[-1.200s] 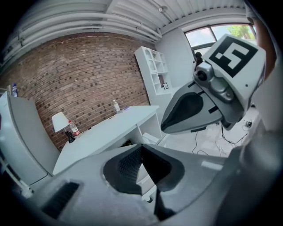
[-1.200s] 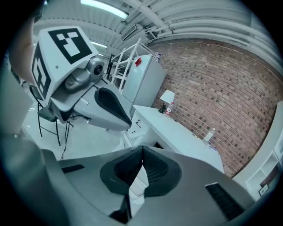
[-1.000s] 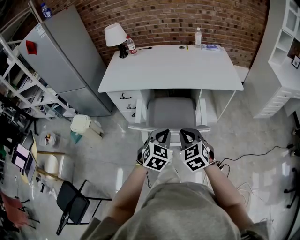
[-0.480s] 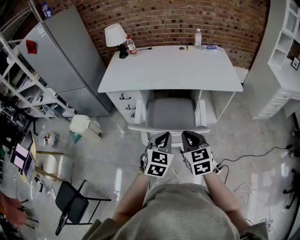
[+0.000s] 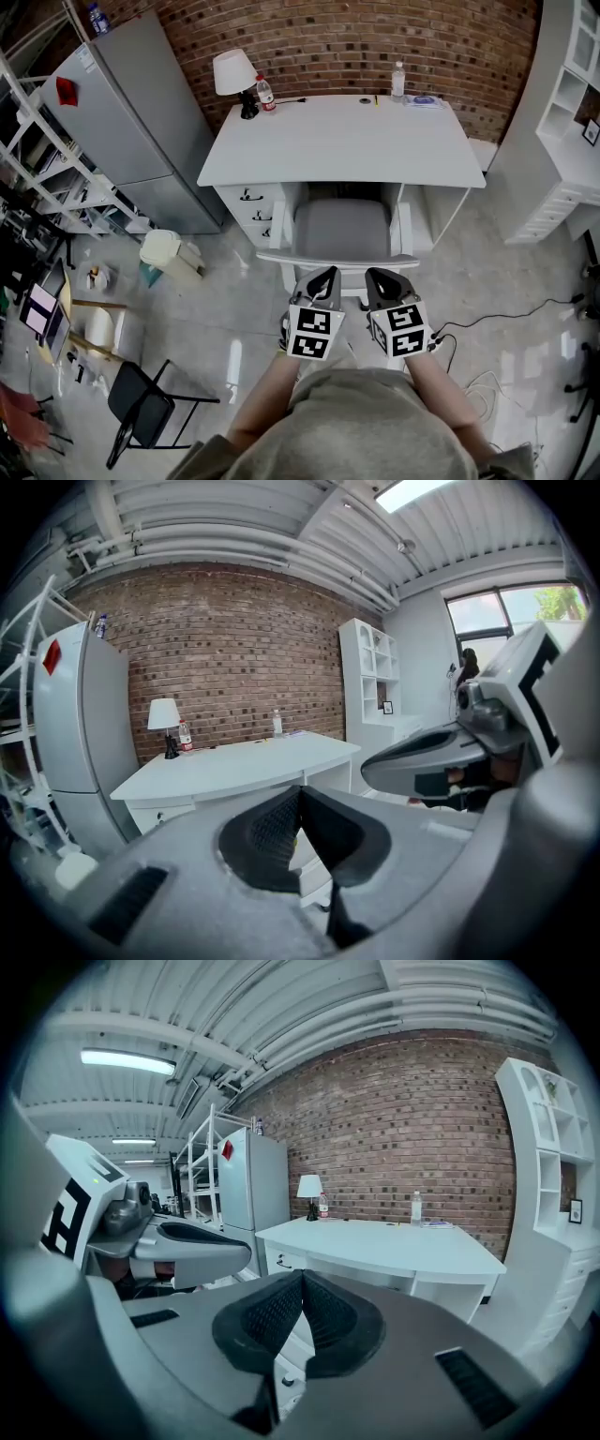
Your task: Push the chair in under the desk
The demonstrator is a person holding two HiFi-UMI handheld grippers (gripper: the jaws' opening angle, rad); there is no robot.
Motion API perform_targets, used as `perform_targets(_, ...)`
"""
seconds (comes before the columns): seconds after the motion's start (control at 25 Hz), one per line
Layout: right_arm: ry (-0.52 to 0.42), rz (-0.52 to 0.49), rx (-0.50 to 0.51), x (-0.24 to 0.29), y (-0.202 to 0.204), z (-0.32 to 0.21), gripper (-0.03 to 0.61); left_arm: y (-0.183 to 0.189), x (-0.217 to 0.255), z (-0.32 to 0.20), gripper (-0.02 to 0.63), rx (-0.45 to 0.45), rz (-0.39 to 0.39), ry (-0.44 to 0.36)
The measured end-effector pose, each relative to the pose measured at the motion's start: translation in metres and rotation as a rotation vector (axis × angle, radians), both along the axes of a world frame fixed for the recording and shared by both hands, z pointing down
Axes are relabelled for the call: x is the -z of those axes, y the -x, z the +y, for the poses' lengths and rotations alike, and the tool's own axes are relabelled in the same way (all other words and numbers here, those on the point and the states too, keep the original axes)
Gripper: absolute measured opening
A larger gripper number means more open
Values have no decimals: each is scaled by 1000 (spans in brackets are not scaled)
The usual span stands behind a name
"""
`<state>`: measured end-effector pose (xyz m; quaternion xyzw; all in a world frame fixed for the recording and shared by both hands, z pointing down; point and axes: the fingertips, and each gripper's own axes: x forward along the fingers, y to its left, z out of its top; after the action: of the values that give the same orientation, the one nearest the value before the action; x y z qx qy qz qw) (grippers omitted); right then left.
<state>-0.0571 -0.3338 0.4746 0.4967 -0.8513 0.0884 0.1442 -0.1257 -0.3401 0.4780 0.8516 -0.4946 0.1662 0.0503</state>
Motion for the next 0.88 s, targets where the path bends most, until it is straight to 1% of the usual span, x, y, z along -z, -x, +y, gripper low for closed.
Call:
perform_targets(0.28,-18,-21,-7,4,-1,4,6,4,-3,0,9,19,21,5)
perform_targets(0.44,-24,-41,-12,5,-3,6,6,2,-4,1,9,17,21,6)
perform_targets(0.88,-37,-37,-22,7,-2,6,6,5,-1,1,9,20,25,5)
